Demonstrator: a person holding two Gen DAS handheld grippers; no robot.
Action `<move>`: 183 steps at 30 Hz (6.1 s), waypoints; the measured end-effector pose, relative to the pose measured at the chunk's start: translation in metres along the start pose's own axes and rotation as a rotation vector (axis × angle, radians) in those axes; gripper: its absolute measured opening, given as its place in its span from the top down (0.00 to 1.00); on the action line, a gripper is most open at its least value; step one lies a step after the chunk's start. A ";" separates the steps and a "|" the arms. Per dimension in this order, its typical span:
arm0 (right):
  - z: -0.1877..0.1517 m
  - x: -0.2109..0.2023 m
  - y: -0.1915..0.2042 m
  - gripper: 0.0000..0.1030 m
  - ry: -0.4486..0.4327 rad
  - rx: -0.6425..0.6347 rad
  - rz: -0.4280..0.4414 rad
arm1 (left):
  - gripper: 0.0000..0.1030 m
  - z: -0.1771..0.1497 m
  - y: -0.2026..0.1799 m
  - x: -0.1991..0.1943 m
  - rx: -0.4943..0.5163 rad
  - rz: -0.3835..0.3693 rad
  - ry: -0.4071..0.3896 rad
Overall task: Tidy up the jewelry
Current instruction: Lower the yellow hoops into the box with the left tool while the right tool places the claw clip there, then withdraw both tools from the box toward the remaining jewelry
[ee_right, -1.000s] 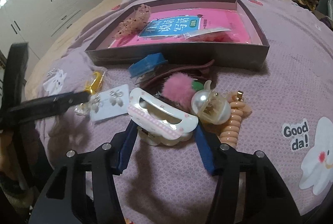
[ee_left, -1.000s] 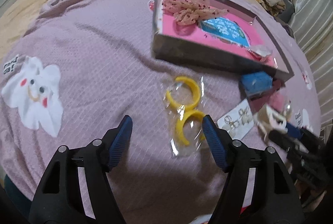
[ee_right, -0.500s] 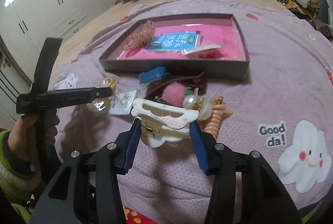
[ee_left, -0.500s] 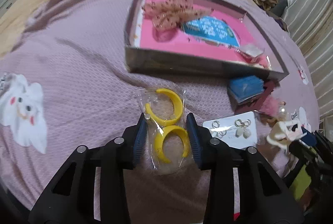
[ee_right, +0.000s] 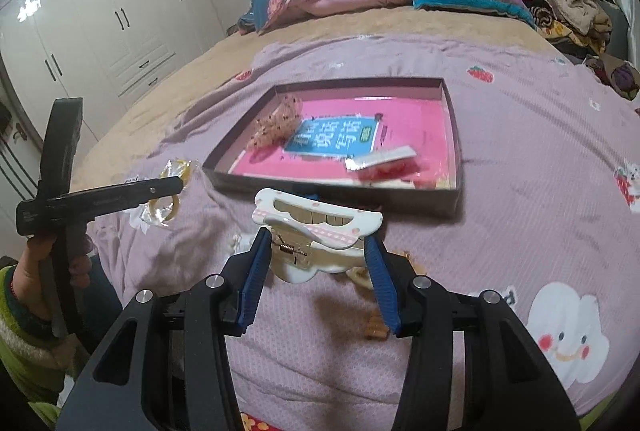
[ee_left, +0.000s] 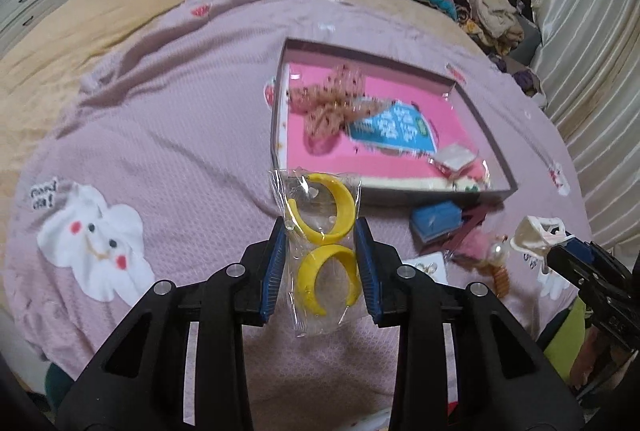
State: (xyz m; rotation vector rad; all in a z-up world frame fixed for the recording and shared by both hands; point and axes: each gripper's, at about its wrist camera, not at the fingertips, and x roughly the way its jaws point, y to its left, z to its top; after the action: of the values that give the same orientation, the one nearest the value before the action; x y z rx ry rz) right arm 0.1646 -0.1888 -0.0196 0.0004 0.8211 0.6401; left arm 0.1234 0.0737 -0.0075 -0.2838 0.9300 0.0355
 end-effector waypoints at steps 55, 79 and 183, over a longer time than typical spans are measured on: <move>0.124 0.057 -0.076 0.55 -0.049 0.036 -0.129 | 0.75 0.073 -0.079 0.102 0.113 -0.068 0.081; 0.108 0.143 -0.081 0.55 0.105 0.044 -0.123 | 0.64 0.065 -0.041 0.097 0.071 0.027 0.069; -0.033 -0.029 0.000 0.05 0.023 -0.193 -0.160 | 0.09 -0.050 -0.065 0.003 0.199 0.053 0.028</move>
State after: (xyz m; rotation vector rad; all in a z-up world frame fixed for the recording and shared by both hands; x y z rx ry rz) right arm 0.1269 -0.2122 -0.0225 -0.2461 0.7698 0.5671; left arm 0.0957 -0.0019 -0.0235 -0.0755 0.9609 -0.0127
